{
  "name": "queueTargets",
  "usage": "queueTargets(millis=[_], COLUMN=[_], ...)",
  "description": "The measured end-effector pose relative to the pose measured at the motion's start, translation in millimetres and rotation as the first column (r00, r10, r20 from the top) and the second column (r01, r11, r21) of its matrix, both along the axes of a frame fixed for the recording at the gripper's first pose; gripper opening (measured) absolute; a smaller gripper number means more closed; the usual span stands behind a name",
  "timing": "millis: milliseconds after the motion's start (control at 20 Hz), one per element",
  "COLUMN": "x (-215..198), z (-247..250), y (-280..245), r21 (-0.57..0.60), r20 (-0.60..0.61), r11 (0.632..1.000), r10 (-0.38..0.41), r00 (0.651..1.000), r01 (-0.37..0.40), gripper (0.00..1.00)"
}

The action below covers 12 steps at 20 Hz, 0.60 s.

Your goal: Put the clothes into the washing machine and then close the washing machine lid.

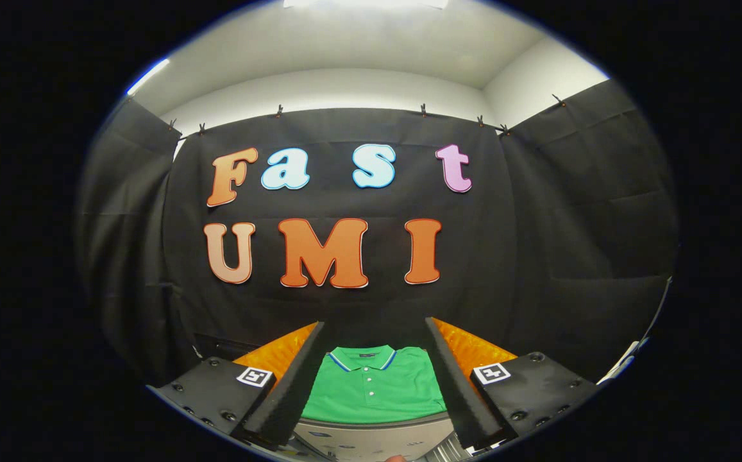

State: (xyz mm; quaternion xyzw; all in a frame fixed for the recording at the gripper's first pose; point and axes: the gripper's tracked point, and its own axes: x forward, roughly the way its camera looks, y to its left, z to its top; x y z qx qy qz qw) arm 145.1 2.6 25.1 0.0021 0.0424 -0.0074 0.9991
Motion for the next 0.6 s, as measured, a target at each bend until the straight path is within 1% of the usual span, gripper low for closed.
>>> queueTargets(millis=[300, 400, 500, 600], x=[14.9, 19.3, 28.5, 46.8], z=[14.8, 13.1, 2.1, -21.3], y=[3.2, 3.0, 2.4, 3.2], r21=[-0.010, -0.017, -0.014, 0.007], r20=[0.027, 0.025, 0.006, -0.042], r11=[1.000, 1.000, 1.000, 1.000], r10=[0.014, 0.017, 0.021, 0.031], r00=[1.000, 1.000, 1.000, 0.999], r01=[-0.014, -0.017, -0.021, -0.031], gripper=[0.98, 0.98, 0.98, 0.98])
